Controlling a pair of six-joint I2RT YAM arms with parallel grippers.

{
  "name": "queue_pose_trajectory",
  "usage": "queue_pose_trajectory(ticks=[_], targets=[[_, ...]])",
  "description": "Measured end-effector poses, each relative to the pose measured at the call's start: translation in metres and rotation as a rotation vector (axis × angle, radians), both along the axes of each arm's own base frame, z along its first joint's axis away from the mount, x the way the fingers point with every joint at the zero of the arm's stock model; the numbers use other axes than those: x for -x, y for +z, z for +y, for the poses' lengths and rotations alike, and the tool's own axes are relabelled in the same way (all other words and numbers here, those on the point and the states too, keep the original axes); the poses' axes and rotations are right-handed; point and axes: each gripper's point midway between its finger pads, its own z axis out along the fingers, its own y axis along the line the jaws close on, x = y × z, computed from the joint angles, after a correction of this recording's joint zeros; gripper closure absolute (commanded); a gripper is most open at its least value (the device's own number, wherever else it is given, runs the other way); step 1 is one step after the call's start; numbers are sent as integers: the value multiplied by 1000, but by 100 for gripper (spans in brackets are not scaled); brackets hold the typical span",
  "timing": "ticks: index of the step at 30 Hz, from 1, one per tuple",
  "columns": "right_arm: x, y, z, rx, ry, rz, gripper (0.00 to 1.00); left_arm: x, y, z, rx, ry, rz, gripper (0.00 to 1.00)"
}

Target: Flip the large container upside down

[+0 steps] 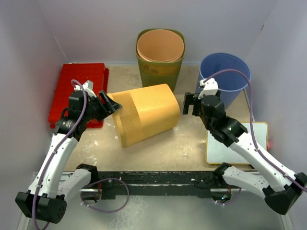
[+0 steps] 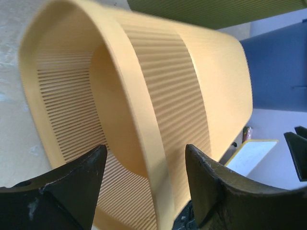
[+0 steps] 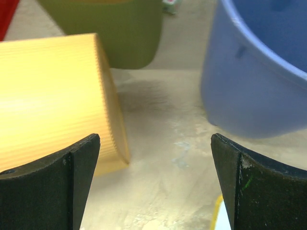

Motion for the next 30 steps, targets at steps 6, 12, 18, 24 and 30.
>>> queue_pose_trajectory(ticks=[6, 12, 18, 24, 30], targets=[[-15, 2, 60, -83, 241, 138, 0, -1, 0, -12, 67, -43, -17, 51], [-18, -19, 97, -215, 416, 308, 0, 1, -4, -18, 99, -61, -12, 71], [-20, -41, 107, -297, 443, 425, 0, 1, -2, -20, 113, -66, -25, 86], [-22, -53, 116, -351, 458, 487, 0, 3, -5, -21, 127, -67, -18, 91], [-15, -46, 118, -405, 490, 485, 0, 1, -9, -22, 129, -70, -23, 90]])
